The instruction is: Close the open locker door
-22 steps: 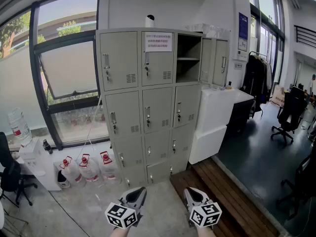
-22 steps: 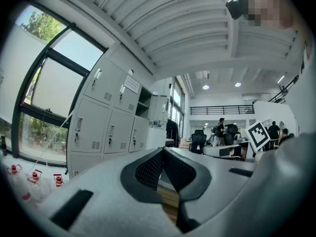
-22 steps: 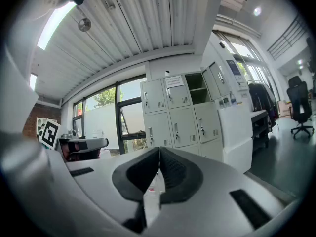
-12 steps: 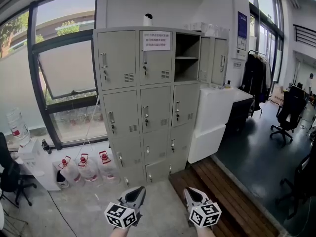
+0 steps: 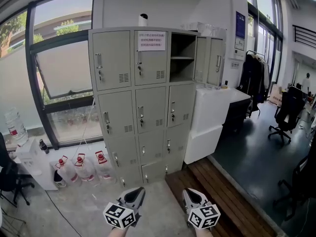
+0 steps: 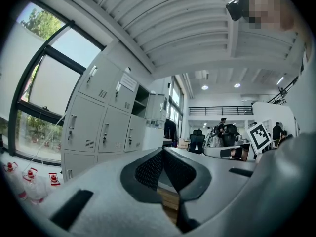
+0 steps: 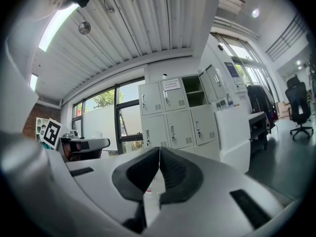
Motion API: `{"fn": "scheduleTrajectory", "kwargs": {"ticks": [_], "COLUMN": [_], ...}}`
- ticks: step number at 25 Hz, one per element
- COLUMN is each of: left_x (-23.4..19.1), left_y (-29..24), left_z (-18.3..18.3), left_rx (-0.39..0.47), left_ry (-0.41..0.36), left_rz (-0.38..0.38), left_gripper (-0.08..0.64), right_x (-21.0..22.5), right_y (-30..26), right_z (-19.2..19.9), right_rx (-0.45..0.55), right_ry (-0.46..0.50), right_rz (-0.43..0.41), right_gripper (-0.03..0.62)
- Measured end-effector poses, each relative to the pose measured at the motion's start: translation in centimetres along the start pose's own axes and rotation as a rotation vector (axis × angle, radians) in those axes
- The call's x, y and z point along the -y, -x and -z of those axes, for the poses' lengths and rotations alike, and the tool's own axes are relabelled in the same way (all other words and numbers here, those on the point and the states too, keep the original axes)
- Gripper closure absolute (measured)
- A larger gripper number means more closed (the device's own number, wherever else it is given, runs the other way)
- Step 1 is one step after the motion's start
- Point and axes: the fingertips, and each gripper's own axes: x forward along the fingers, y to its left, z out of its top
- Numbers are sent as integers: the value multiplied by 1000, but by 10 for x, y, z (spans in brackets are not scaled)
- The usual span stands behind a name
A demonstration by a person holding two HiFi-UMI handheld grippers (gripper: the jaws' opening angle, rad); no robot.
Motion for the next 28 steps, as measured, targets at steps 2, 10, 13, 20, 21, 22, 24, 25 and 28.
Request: {"fn": "scheduleTrajectory", "kwargs": {"ticks": [2,10,13,20,21,22,24,25,28], "left_x": [10,57,69,65,61,55,40,30,-9], "left_y": [-11,-65,-83,-131,-139,-146,-164,-174,-212], "left_z": [0,5,3,1,2,4,8,10,14], "left_rx": [5,27,30,36,33,28,23,23,19], "left_ry": [1,1,12,2,3,1,-6,-5,1], "left_rz": [-3,-22,-13,33,40,47,63,71,99], "left_gripper": [552,552,552,552,552,552,552,552,552], "right_x": [16,94,117,152,156,159,169,175,195], "right_y": [6,37,40,21,16,9,-8,-19,-63], "right_z": [-2,-11,-18,-18,-16,-15,-14,-14,-17], "right_rx": [-4,-2,5,10,7,4,3,6,20], "right_ry": [-1,-3,-15,-29,-31,-31,-27,-24,-38], "right_rz": [5,13,23,46,50,55,68,78,112], "right_gripper": [580,580,580,580,580,580,580,580,580]}}
